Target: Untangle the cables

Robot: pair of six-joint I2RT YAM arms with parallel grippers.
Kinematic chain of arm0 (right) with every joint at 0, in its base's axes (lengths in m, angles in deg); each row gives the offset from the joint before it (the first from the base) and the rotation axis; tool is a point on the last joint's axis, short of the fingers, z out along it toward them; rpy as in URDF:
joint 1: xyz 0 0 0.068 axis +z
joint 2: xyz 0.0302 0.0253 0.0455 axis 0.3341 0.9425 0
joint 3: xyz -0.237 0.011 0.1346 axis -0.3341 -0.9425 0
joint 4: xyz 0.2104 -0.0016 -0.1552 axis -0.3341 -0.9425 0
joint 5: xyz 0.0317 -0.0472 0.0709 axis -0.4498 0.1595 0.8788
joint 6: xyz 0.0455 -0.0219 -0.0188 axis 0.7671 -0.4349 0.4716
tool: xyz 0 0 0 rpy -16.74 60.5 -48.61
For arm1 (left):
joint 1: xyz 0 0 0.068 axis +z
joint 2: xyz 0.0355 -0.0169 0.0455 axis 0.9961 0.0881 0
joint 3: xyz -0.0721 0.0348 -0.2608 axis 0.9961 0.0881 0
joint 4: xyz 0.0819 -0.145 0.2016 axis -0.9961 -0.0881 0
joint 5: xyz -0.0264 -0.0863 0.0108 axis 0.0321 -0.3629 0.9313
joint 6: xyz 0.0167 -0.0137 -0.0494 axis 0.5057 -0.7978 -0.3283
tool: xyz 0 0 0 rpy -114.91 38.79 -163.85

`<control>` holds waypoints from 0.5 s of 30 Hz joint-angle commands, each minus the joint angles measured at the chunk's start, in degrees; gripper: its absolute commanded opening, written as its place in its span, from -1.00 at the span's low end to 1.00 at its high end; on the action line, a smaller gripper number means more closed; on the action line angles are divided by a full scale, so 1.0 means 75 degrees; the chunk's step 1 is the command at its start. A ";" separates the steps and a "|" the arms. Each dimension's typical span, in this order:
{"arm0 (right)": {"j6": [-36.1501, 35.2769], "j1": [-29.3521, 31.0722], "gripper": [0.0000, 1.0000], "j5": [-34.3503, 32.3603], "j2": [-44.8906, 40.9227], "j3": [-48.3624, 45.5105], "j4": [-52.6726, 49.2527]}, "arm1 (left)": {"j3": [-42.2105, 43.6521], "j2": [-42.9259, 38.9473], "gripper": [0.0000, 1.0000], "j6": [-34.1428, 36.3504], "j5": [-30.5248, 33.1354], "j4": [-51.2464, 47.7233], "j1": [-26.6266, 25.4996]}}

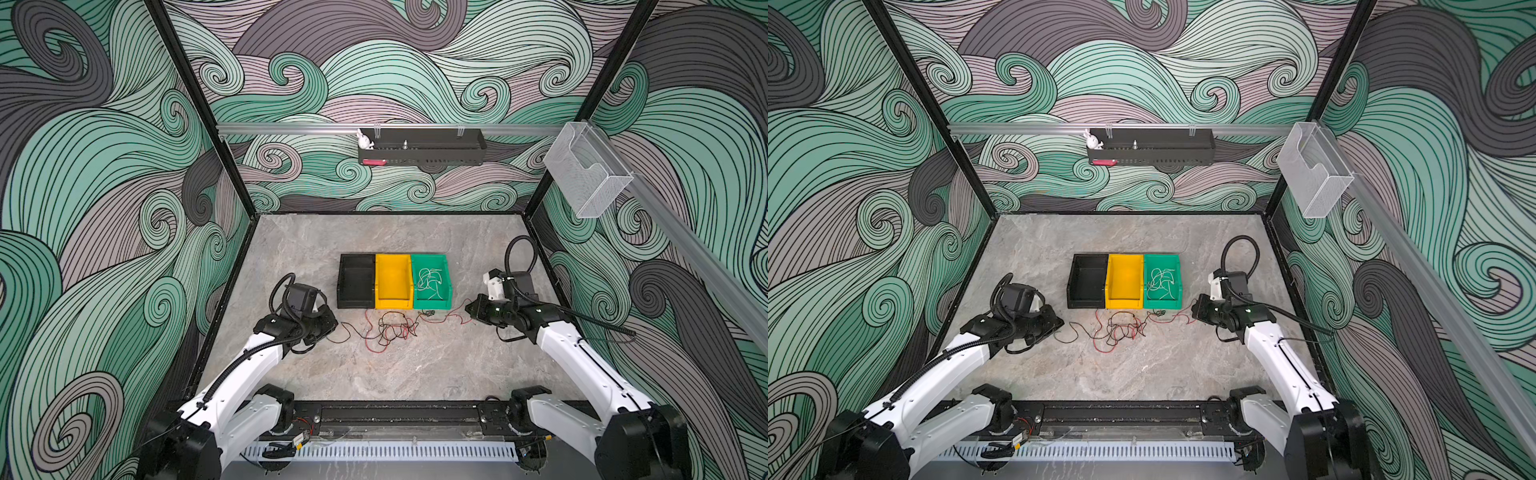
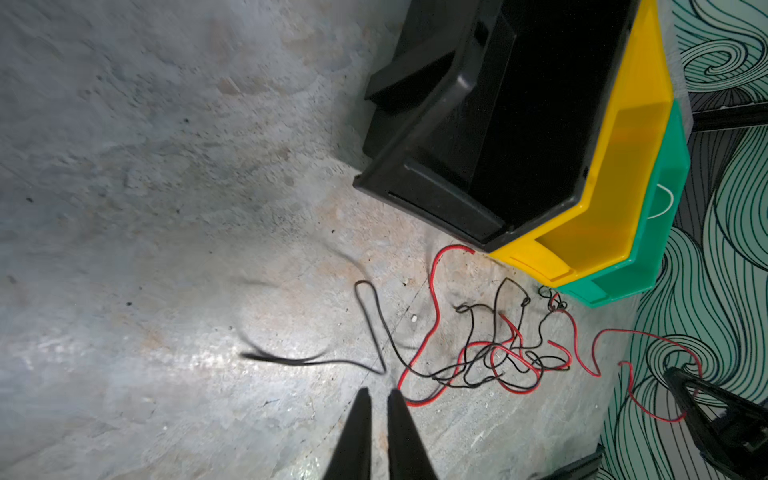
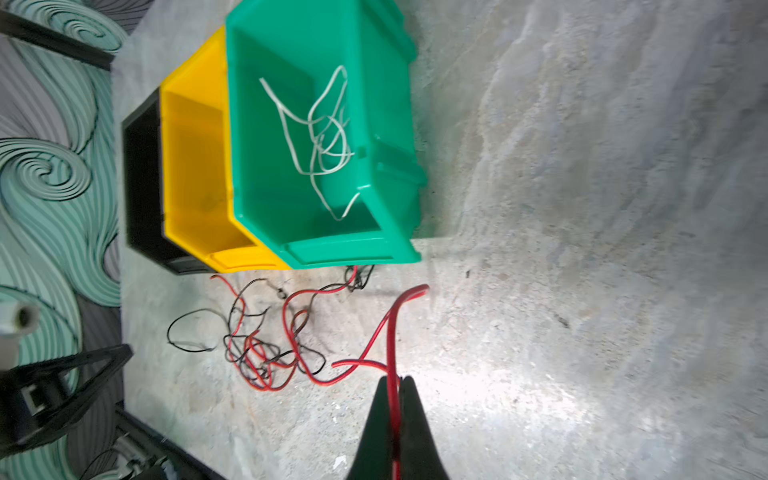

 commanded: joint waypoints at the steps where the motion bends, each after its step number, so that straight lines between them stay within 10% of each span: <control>1: -0.0010 0.0288 -1.00 0.0791 -0.0277 0.0410 0.0074 | -0.0245 0.0359 -0.65 0.0158 -0.0636 0.0079 0.0068; 8: -0.0139 0.0607 -1.00 0.0937 -0.0586 0.1331 -0.0524 | -0.0351 0.0144 0.05 0.0290 -0.0593 0.0018 0.0071; 15: 0.0090 0.0767 -1.00 0.1537 -0.0618 0.1753 -0.0454 | -0.0444 -0.0174 0.19 0.0476 -0.0957 0.0072 0.0056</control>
